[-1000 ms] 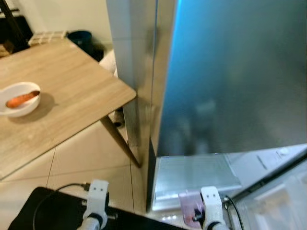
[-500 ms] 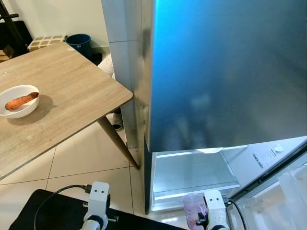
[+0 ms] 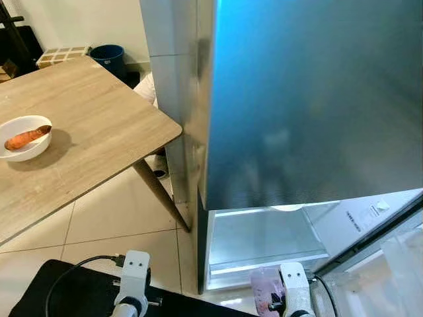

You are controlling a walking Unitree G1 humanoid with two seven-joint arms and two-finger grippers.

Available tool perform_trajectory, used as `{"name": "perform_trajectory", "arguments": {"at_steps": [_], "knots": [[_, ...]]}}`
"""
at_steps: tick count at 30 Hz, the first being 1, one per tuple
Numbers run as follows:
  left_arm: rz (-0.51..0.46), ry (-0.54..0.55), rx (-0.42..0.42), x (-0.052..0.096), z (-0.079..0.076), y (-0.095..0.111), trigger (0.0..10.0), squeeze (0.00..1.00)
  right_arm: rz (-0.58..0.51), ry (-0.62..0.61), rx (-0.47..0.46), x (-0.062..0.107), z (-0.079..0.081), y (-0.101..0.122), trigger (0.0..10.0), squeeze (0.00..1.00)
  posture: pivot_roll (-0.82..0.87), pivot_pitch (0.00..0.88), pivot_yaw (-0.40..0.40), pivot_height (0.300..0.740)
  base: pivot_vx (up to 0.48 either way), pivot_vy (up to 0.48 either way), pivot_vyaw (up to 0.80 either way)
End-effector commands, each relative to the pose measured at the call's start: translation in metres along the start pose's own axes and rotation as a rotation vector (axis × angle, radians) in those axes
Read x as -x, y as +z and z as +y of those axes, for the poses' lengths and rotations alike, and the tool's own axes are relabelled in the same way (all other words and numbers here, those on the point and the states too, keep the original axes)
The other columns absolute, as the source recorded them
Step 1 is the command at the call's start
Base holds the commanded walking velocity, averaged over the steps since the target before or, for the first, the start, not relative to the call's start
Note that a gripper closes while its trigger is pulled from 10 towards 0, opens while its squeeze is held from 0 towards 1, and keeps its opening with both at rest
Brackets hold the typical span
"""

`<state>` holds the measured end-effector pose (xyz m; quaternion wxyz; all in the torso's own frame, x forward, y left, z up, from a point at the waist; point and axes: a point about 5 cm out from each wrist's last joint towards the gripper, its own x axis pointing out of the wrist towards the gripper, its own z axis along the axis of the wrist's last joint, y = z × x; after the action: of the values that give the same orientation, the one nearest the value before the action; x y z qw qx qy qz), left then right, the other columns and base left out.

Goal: Restocking fridge

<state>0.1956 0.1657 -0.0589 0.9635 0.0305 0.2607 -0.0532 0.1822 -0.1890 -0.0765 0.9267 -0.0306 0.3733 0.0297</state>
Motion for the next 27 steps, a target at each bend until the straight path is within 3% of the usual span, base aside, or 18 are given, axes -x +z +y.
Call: {"name": "perform_trajectory", "arguments": {"at_steps": [1, 5, 20, 27], "knots": [[0.022, -0.007, 0.0, 0.0035, -0.0033, -0.0066, 10.0, 0.0, 0.009, -0.014, 0.001, 0.0015, -0.0047, -0.0025, 10.0, 0.0, -0.1, 0.127, 0.022, 0.74, 0.0, -0.48, 0.0], [0.021, -0.006, 0.0, 0.0035, -0.0037, -0.0066, 10.0, 0.0, 0.01, -0.016, 0.002, 0.0018, -0.0061, -0.0028, 10.0, 0.0, -0.11, 0.129, 0.021, 0.74, 0.0, -0.48, 0.0], [0.031, -0.001, 0.013, 0.0053, -0.0013, -0.0096, 10.0, 0.0, 0.012, -0.017, 0.006, 0.002, -0.0076, -0.0029, 10.0, 0.0, -0.1, 0.131, 0.014, 0.74, 0.0, 0.0, 0.0], [0.038, -0.103, -0.046, 0.0075, -0.0073, -0.0125, 10.0, 0.0, 0.003, -0.014, 0.003, 0.0016, -0.0067, -0.0015, 10.0, 0.0, -0.11, 0.132, 0.017, 0.74, 0.0, 0.0, 0.0]]}}
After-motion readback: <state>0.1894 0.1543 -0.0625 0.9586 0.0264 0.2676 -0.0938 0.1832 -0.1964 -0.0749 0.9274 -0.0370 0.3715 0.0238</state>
